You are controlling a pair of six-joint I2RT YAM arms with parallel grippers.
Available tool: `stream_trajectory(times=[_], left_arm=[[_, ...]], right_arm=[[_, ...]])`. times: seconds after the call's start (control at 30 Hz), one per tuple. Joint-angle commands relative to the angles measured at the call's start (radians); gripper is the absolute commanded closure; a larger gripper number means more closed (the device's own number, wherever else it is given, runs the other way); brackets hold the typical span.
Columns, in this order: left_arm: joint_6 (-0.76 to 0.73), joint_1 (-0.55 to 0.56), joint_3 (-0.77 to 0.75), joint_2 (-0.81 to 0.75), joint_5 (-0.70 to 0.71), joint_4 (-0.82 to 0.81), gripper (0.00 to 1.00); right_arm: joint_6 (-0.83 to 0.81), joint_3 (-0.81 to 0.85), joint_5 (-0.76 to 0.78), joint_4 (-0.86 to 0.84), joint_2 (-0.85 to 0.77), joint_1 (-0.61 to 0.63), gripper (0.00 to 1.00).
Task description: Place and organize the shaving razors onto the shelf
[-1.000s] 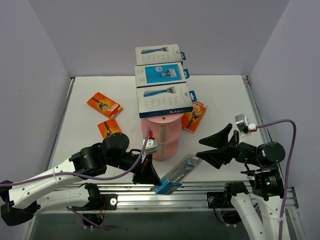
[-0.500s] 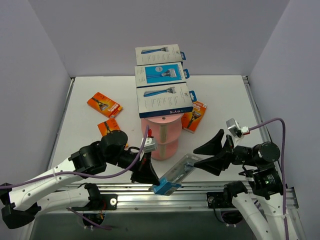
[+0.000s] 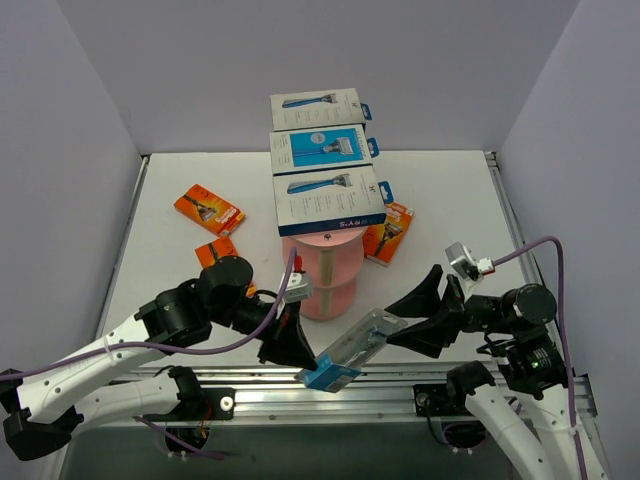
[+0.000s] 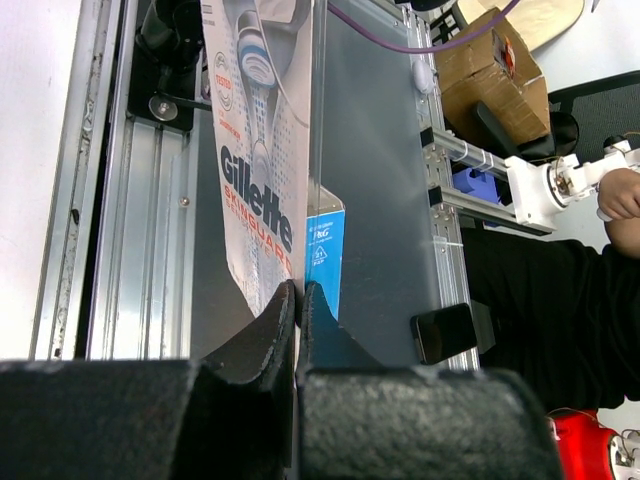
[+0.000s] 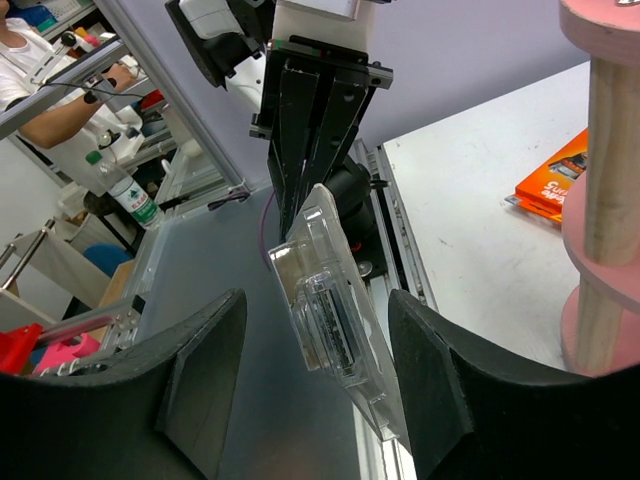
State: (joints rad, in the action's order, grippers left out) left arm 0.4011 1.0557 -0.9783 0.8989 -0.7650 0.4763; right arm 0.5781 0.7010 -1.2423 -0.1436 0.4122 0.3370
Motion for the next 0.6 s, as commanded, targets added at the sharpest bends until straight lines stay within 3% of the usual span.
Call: stream_trajectory(times=[0.0, 0.57], left_arm=[[-0.03, -0.016, -0.057, -0.002, -0.028, -0.019, 0.98], [-0.039, -0.143, -0.086, 0.038, -0.152, 0.002, 0.98]], right_arm=[[-0.007, 0.009, -0.023, -0.027, -0.004, 0.028, 0.46], [-0.012, 0.0, -0.006, -0.007, 0.028, 0.109, 0.52]])
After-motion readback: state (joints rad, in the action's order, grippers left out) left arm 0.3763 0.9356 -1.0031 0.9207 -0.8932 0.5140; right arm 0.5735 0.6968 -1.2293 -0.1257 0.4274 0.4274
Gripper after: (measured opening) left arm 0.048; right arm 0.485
